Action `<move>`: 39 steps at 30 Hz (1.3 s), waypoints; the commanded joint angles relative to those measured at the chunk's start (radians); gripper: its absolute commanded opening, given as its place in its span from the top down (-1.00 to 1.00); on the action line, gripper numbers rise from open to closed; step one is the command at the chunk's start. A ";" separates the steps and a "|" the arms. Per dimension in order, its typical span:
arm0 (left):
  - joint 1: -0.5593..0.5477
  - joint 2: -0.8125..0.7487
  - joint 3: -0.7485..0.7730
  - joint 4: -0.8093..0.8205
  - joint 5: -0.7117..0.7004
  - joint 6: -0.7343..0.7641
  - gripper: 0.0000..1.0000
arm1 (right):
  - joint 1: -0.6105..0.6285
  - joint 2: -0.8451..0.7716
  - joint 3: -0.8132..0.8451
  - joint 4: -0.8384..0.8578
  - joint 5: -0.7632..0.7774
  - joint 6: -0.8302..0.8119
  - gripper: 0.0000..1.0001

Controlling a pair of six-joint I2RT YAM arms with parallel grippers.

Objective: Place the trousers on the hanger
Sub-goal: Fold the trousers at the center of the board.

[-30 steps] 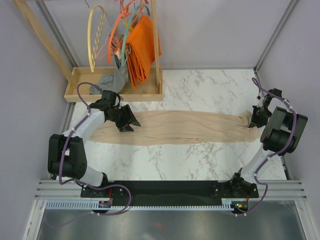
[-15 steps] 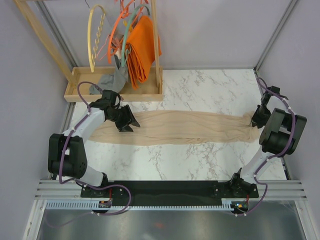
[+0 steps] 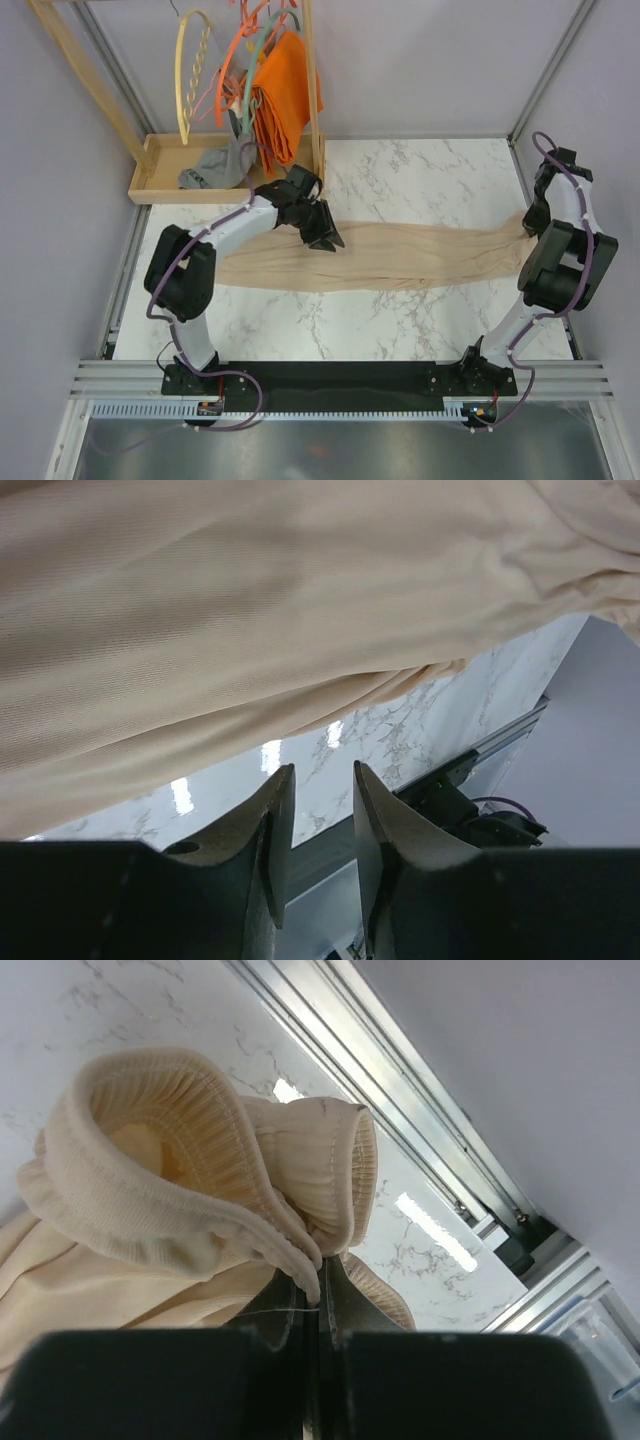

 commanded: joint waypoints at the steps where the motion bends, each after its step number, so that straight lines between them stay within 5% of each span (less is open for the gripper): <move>1: -0.067 0.057 0.084 0.041 0.017 -0.150 0.27 | 0.000 -0.029 0.157 -0.056 0.056 -0.013 1.00; 12: -0.073 -0.139 0.059 -0.141 -0.167 0.022 0.26 | -0.020 -0.076 0.378 -0.101 0.011 -0.042 1.00; 20: -0.010 -0.306 -0.019 -0.276 -0.363 0.247 0.22 | 0.233 -0.113 0.457 -0.260 0.037 0.053 1.00; 29: 0.146 -0.470 -0.149 -0.293 -0.325 0.315 0.20 | 0.592 -0.093 0.710 -0.464 -0.217 0.393 1.00; 34: 0.197 -0.492 -0.143 -0.301 -0.322 0.333 0.18 | 0.762 -0.191 0.540 -0.256 -0.369 0.744 1.00; 39: 0.206 -0.483 -0.128 -0.312 -0.327 0.333 0.17 | 0.872 -0.199 0.466 -0.151 -0.400 0.918 1.00</move>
